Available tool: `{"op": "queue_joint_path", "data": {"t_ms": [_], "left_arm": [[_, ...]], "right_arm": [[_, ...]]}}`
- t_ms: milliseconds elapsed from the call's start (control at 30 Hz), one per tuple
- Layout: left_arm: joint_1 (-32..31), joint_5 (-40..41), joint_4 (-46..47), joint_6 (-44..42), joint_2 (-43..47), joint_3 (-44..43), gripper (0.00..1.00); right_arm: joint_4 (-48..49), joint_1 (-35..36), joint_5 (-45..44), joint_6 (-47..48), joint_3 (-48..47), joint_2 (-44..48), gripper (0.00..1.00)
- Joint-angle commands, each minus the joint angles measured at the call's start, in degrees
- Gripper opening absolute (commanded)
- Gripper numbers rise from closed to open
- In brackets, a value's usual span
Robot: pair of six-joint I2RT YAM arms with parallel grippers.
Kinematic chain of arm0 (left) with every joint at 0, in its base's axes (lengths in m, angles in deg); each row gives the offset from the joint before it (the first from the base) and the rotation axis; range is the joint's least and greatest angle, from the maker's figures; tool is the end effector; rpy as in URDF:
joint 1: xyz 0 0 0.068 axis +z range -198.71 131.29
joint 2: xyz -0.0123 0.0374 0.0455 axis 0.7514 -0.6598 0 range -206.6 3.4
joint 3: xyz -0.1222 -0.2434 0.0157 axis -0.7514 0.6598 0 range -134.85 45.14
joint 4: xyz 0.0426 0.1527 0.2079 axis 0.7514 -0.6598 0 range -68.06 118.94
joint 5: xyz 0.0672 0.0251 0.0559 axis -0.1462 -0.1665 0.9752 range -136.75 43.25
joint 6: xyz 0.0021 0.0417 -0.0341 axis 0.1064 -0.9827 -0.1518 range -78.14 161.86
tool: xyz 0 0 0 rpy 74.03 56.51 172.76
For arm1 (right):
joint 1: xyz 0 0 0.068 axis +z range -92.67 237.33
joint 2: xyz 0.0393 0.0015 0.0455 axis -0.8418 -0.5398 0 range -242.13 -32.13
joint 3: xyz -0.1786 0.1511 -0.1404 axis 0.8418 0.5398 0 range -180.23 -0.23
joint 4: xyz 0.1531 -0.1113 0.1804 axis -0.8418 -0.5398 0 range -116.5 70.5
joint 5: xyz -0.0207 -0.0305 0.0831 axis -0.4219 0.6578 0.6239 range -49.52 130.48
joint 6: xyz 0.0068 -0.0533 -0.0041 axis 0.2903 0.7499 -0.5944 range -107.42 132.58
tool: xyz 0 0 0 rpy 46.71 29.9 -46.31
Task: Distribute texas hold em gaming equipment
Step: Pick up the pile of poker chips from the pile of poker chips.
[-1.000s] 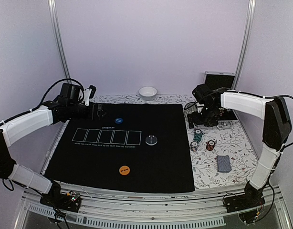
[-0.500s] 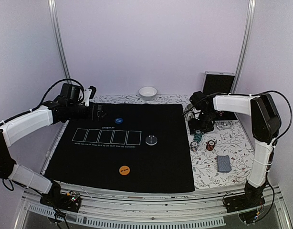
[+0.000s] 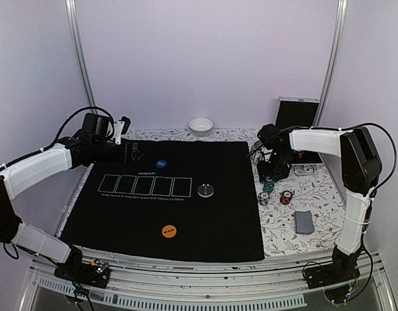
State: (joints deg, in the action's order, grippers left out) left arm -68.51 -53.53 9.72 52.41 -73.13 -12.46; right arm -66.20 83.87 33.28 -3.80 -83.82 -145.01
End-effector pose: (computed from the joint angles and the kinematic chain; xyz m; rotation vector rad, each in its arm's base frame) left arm 0.2768 -0.1041 0.2800 0.2474 2.2510 -0.4174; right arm 0.3528 0.1713 0.1832 -0.2319 2.8590 -0.0389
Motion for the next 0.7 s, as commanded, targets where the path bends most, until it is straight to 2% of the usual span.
{"op": "queue_joint_path", "data": {"t_ms": [0,133,233,400,667], "left_arm": [[0.34,0.7,-0.93,-0.96,0.94,-0.89,0.97],[0.41,0.78,-0.9,-1.05,0.95,-0.93,0.97],[0.4,0.78,-0.99,-1.05,0.99,-1.02,0.97],[0.45,0.87,-1.03,-1.13,1.21,-1.02,0.97],[0.45,0.94,-0.99,-1.23,1.25,-1.02,0.97]], "right_arm": [[-0.22,-0.16,-0.92,0.47,0.22,-1.61,0.63],[-0.41,-0.18,-0.8,0.56,0.51,-1.9,0.56],[-0.66,-0.18,-0.84,0.58,0.53,-2.08,0.55],[-0.88,-0.13,-1.66,0.39,0.01,-1.32,0.35],[-4.6,-0.17,-4.7,0.99,-3.49,-0.09,0.11]]}}
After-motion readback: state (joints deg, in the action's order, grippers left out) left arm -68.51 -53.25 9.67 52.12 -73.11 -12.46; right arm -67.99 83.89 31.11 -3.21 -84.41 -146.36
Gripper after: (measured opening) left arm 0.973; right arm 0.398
